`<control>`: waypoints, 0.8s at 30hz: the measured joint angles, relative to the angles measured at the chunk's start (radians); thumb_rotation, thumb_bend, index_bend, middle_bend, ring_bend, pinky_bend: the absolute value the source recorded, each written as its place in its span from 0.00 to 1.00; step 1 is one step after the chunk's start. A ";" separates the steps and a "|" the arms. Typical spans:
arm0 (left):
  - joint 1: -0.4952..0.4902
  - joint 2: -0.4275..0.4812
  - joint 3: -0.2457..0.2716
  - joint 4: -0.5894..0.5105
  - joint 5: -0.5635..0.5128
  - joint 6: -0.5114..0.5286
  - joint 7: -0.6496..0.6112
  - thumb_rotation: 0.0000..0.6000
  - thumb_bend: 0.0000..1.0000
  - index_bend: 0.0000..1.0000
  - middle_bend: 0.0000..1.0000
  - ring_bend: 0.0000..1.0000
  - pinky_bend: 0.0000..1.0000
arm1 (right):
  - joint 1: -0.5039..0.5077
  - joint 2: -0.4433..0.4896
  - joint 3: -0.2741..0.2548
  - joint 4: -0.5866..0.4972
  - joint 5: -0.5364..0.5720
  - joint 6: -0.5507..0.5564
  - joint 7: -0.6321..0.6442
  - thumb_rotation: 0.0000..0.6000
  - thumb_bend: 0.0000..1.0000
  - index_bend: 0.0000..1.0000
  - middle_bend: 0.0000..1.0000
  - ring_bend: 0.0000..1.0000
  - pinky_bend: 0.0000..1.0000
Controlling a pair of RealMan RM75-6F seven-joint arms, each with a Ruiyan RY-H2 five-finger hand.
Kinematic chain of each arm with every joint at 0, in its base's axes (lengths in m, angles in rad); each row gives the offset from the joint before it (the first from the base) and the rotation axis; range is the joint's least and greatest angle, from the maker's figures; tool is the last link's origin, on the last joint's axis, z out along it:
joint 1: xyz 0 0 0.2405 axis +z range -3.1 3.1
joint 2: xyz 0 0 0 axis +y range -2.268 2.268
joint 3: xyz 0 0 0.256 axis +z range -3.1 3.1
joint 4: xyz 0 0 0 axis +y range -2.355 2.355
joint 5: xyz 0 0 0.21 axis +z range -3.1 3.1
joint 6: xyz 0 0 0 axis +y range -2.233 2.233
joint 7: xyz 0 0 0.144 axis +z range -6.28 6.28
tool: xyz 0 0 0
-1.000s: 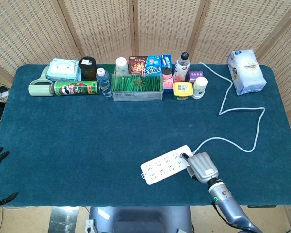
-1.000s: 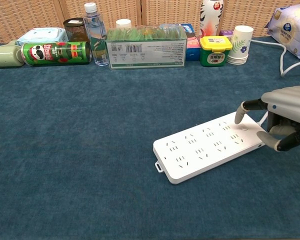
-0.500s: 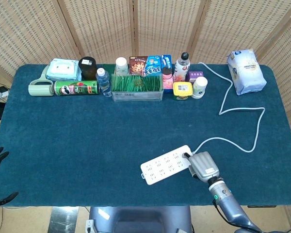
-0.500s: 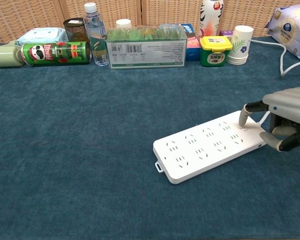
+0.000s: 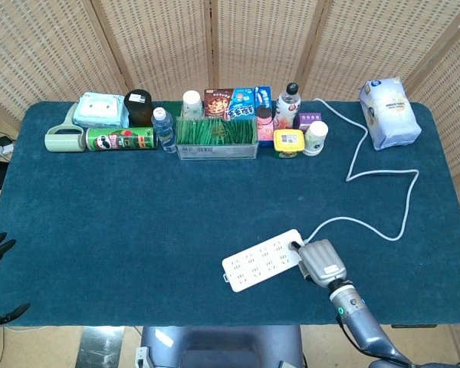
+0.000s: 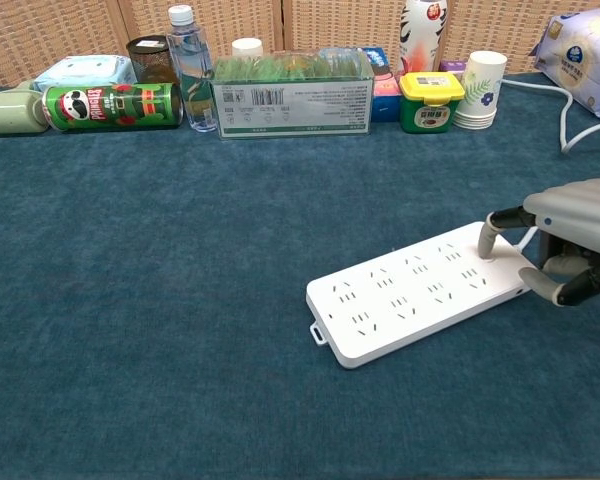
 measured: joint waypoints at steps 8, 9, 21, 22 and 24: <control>0.000 0.001 -0.001 0.001 -0.002 0.001 -0.004 1.00 0.11 0.00 0.00 0.00 0.02 | 0.002 -0.018 -0.021 0.015 0.005 0.011 -0.009 1.00 0.61 0.31 1.00 1.00 1.00; 0.000 0.001 -0.001 0.001 -0.002 0.000 -0.003 1.00 0.11 0.00 0.00 0.00 0.02 | 0.003 -0.020 -0.023 0.016 0.005 0.012 -0.010 1.00 0.61 0.31 1.00 1.00 1.00; 0.002 0.001 -0.001 0.004 0.000 0.006 -0.010 1.00 0.11 0.00 0.00 0.00 0.02 | 0.006 -0.043 -0.046 0.033 0.010 0.035 -0.059 1.00 0.61 0.33 1.00 1.00 1.00; 0.002 0.001 -0.001 0.004 0.000 0.007 -0.010 1.00 0.11 0.00 0.00 0.00 0.02 | 0.007 -0.046 -0.048 0.036 0.011 0.037 -0.062 1.00 0.61 0.33 1.00 1.00 1.00; 0.003 0.001 -0.001 0.005 -0.001 0.008 -0.013 1.00 0.11 0.00 0.00 0.00 0.02 | 0.007 -0.049 -0.048 0.037 0.010 0.045 -0.066 1.00 0.61 0.33 1.00 1.00 1.00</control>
